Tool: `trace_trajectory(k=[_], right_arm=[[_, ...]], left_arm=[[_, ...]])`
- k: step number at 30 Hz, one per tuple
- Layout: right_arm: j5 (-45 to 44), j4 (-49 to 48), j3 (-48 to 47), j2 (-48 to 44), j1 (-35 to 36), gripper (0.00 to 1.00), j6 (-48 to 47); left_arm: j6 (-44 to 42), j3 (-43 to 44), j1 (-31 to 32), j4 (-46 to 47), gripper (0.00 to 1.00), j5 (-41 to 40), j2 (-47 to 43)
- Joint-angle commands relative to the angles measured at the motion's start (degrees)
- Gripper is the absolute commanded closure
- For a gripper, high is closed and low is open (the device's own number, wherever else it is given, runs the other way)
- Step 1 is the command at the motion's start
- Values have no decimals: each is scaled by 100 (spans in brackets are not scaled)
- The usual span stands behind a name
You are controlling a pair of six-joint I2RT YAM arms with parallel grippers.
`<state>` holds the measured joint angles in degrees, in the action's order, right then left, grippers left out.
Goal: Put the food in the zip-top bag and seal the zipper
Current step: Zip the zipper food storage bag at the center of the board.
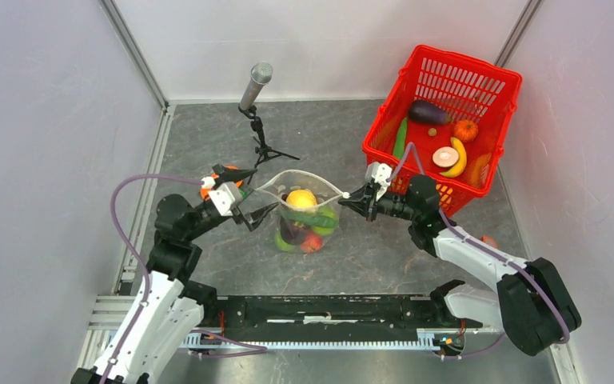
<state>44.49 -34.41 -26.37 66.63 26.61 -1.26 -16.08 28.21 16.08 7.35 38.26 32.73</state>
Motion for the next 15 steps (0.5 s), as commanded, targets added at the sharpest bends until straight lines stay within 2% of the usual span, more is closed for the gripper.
trace_trajectory(k=[1,3,6,8,11,15], right_arm=[[-90,137,-54,-193,27,100,19],[-109,186,-49,-203,68,100,-40],[-204,343,-70,-194,90,100,-122],[-213,449,-88,-201,111,100,-164],[-221,471,-66,-273,134,100,-205],[-195,506,-37,-406,138,100,-235]], left_arm=[[957,1043,126,232,0,1154,624],[650,1481,495,-108,0,1254,1044],[-766,2128,1675,-1274,0,305,1599],[-1557,2698,2335,-2078,0,-17,2152],[-1968,3361,2734,-2649,0,102,3050],[-2338,3693,2943,-2756,4,-20,3716]])
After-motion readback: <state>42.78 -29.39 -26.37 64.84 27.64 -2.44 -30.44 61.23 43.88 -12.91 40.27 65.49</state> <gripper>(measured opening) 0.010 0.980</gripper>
